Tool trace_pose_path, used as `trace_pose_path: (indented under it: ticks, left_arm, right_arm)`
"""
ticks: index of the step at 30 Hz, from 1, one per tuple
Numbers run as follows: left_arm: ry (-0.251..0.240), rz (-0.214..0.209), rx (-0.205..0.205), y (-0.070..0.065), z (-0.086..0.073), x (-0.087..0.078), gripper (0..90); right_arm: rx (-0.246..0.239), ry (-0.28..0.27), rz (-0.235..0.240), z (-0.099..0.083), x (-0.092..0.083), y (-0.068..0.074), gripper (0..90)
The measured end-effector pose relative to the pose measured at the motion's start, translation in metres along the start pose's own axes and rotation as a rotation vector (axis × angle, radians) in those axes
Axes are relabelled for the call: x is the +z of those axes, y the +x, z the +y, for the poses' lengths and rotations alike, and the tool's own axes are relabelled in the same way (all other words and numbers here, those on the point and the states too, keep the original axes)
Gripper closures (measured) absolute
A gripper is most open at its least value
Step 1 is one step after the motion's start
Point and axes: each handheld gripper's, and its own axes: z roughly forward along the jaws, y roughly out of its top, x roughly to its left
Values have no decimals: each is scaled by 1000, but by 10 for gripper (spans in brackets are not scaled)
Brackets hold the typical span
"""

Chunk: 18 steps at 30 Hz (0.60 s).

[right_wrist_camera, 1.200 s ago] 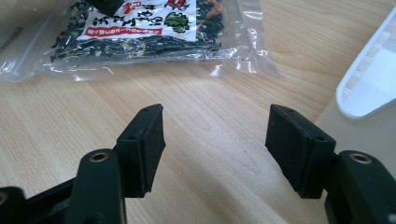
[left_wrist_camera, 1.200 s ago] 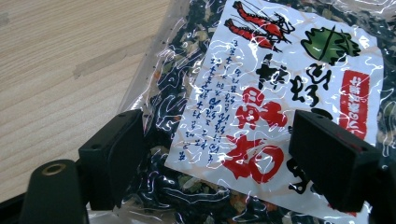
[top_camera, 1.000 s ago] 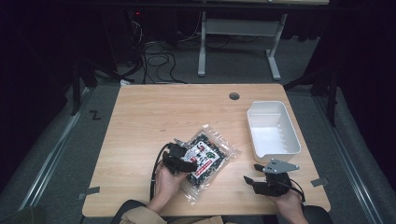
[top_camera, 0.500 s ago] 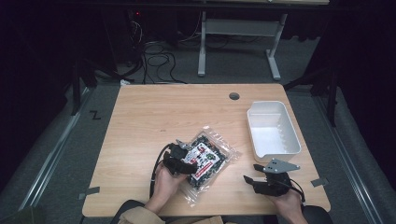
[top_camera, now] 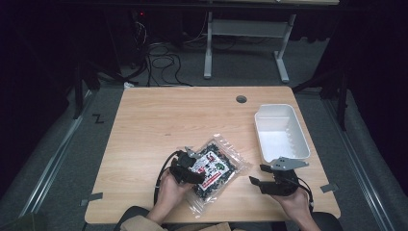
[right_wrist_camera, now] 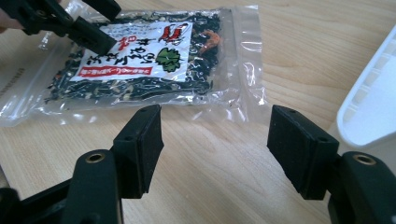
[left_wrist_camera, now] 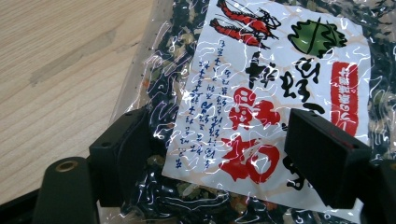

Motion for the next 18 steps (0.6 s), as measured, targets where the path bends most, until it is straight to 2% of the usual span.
trace_pose_path:
  ticks: [2, 5, 8, 11, 18]
  left_arm:
    - [0, -5, -1, 0, 0, 0, 229]
    - [4, -5, 3, -1, 0, 0, 229]
    - [10, -8, 7, -2, 0, -1, 229]
    - [7, -10, 5, -2, 0, 0, 229]
    - [9, -9, 15, -2, 0, -1, 228]
  right_arm:
    - [7, 20, 7, 7, 3, -1, 335]
    - [-14, 53, -2, 18, 10, 2, 343]
    - [-30, 94, 19, 29, 17, 3, 349]
    - [-40, 131, 15, 40, 27, 4, 340]
    - [-19, 174, 4, 49, 44, -1, 340]
